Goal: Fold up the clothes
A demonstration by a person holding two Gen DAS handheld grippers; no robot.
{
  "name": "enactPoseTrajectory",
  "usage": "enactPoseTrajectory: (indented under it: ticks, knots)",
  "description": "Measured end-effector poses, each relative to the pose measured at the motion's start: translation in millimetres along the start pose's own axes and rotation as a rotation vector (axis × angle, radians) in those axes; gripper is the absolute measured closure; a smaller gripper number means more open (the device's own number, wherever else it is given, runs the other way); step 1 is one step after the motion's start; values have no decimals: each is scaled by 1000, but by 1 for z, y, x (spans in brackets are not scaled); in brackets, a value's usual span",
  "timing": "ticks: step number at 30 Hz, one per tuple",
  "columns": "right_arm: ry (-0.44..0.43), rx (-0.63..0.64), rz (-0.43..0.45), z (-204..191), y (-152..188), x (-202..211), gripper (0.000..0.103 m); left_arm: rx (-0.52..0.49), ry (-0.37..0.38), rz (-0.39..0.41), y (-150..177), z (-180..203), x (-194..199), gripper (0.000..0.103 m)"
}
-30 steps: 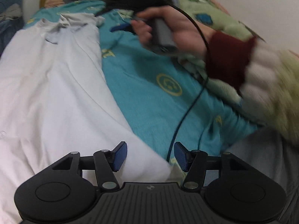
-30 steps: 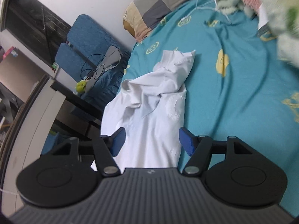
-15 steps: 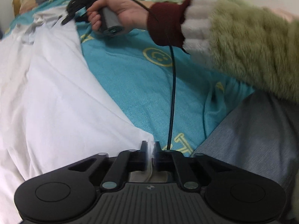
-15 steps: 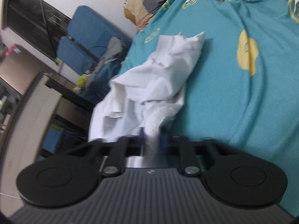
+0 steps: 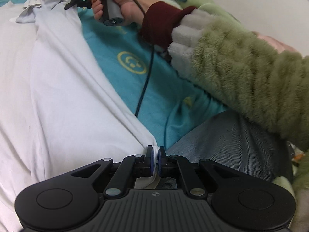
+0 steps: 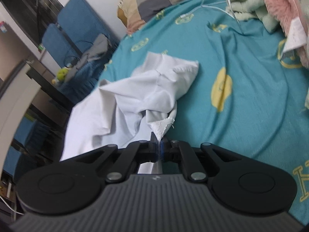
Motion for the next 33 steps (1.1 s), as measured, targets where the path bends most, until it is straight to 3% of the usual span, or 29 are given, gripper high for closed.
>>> enactPoseTrajectory:
  ticks: [1,6,8,10,12,14,23,29,33]
  knots:
    - [8,-1,-3,1,1,0,95,2,-2,5,-1,1,2,96]
    - [54,8,-7,-7,3,11,92,21,-46,76,-12,-6,23,54]
    - [61,20,-6,-17,4,23,79,28,-73,118,-16,-11,34,48]
    - [60,42,11,-32,7,41,48,32,-95,166,-19,-15,46,42]
    - [58,71,39,-50,13,63,39,32,-124,213,-21,-20,59,32]
    - [70,92,55,-66,22,86,39,40,-158,256,-23,-26,70,27]
    - [89,147,88,-134,87,180,39,85,-302,372,-17,-55,114,23]
    - [77,192,150,-173,134,220,39,129,-400,413,-21,-67,127,23]
    - [120,215,183,-181,168,238,40,172,-448,433,-28,-73,134,23]
Point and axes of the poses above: each gripper's, at about its wrist camera, not at the fingertips, and x roughly against the way its jaws point, z to its right, y to its underside, the point moved 7 cm from there along -x, roughly the way its jaws point, and after that the axes turned 8 degrees about -y, right-handed, at the moved point
